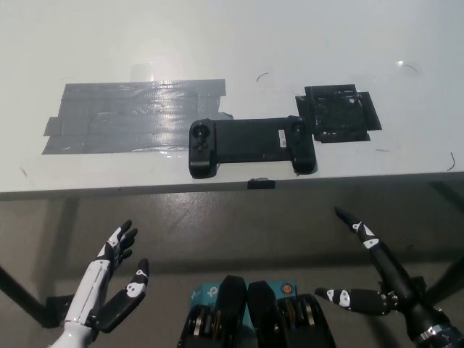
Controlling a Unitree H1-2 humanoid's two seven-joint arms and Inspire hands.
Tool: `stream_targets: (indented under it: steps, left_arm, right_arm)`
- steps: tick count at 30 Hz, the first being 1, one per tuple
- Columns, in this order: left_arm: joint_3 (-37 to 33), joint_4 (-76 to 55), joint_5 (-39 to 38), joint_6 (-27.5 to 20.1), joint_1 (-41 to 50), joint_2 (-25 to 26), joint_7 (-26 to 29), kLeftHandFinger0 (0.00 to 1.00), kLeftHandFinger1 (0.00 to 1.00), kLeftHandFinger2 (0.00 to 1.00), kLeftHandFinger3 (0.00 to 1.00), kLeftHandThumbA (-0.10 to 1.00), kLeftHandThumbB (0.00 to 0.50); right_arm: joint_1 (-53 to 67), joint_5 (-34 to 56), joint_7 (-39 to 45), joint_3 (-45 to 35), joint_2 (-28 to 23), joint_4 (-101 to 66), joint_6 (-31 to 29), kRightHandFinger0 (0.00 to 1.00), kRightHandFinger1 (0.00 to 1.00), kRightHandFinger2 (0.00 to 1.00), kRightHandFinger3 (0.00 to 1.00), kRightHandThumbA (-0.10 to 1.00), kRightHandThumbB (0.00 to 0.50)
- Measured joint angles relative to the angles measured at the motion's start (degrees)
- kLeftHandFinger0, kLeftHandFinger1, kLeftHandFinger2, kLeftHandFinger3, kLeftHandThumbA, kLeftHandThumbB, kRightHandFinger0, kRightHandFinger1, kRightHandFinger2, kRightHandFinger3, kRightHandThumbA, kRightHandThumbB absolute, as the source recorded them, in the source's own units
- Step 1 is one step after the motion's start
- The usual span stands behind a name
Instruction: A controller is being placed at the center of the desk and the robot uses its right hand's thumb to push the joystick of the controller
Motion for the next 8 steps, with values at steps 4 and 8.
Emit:
stream_targets:
  steps: [4,8]
  left_arm:
    - [0.0,0.0,0.0,0.0,-0.2,0.0,0.0,1.0,1.0,1.0,1.0,0.48,0.09]
    - [0.0,0.0,0.0,0.1,-0.5,0.1,-0.4,1.0,1.0,1.0,1.0,0.48,0.089]
  right_arm:
    - [-0.1,-0.1,0.0,0.0,0.0,0.1,0.0,1.0,1.0,1.0,1.0,0.97,0.382]
    - [-0.2,-0.1,0.0,0.0,0.0,0.1,0.0,1.0,1.0,1.0,1.0,0.96,0.375]
